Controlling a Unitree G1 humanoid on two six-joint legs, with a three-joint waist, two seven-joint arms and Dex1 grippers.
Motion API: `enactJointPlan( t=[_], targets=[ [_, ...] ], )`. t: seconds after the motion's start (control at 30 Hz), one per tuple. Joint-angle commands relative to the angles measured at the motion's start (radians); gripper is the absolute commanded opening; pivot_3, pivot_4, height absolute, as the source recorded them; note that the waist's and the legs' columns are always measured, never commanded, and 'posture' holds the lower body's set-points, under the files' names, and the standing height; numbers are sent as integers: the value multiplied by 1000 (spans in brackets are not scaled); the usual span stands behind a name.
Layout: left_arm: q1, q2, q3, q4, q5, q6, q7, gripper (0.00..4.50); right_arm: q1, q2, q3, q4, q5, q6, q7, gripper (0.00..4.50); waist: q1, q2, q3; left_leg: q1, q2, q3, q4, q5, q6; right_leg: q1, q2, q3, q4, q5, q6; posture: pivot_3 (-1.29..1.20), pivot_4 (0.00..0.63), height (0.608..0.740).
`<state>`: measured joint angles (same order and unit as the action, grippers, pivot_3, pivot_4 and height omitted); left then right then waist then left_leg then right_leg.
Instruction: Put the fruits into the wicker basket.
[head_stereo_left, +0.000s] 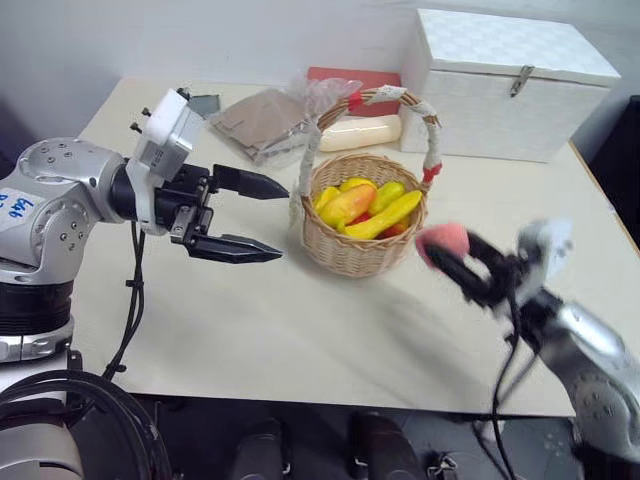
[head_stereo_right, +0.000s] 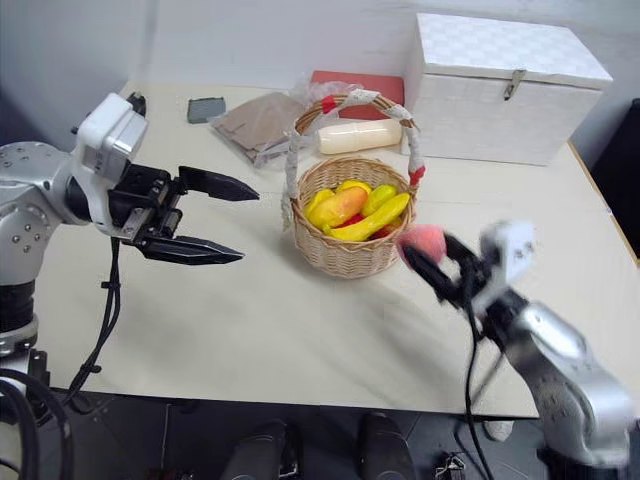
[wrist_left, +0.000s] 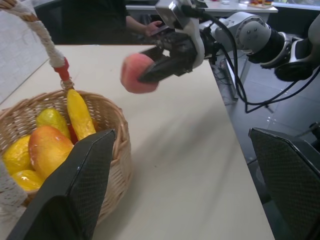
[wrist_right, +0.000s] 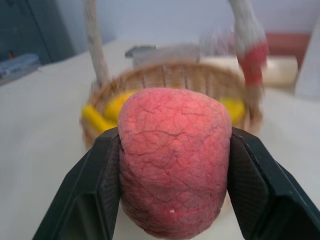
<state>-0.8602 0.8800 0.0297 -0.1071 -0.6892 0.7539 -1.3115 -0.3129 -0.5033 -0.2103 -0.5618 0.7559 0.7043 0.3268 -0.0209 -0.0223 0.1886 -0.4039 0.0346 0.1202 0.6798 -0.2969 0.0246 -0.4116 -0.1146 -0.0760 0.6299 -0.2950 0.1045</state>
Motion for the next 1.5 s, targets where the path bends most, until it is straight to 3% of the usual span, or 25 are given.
enactJointPlan(
  t=[0.03, 0.13, 0.33, 0.6, 0.8, 0.97, 1.07, 1.2, 1.4, 1.5],
  targets=[
    [-19, 11, 25, -7, 11, -25, 10, 4500, -159, 38, 131, 98, -82, 35, -38, 2403, 0, 0, 0, -1, 0, -1, 0, 0, -1, 0, 0, 0, 0, -1, -1, 0, 150, 740],
    [-20, 9, 28, -8, 14, -29, 18, 4500, -253, 74, 181, 190, -135, 38, -52, 2403, 0, 0, 0, -3, 0, 0, -1, 1, -1, -2, 0, -1, 1, -1, -1, 0, 150, 740],
    [9, 11, 56, -39, -5, -14, 53, 4500, -267, 58, 138, 162, -148, 64, -48, 4424, 8, 0, 0, -6, -2, 2, -1, -1, 3, -2, 0, -2, -2, 1, 1, 0, 150, 740],
    [40, 2, 91, -58, -16, -6, 108, 4500, -149, -18, -86, 41, -65, 118, -77, 4424, 17, 0, 0, -4, -1, 2, 0, -2, 3, -1, 0, -2, -2, 1, 3, 0, 150, 740],
    [25, -9, 79, -52, -8, -15, 118, 4500, -191, 6, -31, 206, -192, 25, -92, 4424, 7, 0, 0, -2, -1, 3, 0, -1, 2, -1, 0, 0, -2, 1, 2, 0, 150, 740],
    [17, -10, 77, -51, -3, -23, 119, 4500, -330, 73, 51, 485, -300, -118, -50, 4424, -11, 0, 0, -2, -1, 4, -1, 0, 1, -2, 1, 0, -1, 1, 2, 0, 150, 740],
    [13, -15, 74, -52, 1, -27, 125, 4500, -386, 104, 49, 616, -330, -188, -37, 3850, -9, 0, 0, -2, 0, 4, -2, 0, 0, -2, 1, 0, 0, 1, 2, 0, 150, 740],
    [14, -21, 70, -54, 6, -31, 132, 4500, -414, 119, 42, 667, -344, -234, -8, 2374, -6, 0, 0, -4, -1, 4, -3, 0, 1, -2, 0, -1, -2, 1, 3, 0, 150, 740],
    [15, -42, 63, -52, 7, -35, 144, 4500, -350, 96, 77, 578, -398, -291, 39, 378, -7, 0, 0, -4, 0, 4, -3, 0, 1, -2, 1, -1, -2, 1, 3, 0, 150, 740],
    [6, -65, 54, -41, 11, -41, 150, 4500, -270, 77, 23, 452, -364, -280, 45, 235, -4, 1, 0, -3, 0, 4, -3, 0, 1, -2, 1, -1, -1, 1, 3, 0, 150, 740]
  ],
)
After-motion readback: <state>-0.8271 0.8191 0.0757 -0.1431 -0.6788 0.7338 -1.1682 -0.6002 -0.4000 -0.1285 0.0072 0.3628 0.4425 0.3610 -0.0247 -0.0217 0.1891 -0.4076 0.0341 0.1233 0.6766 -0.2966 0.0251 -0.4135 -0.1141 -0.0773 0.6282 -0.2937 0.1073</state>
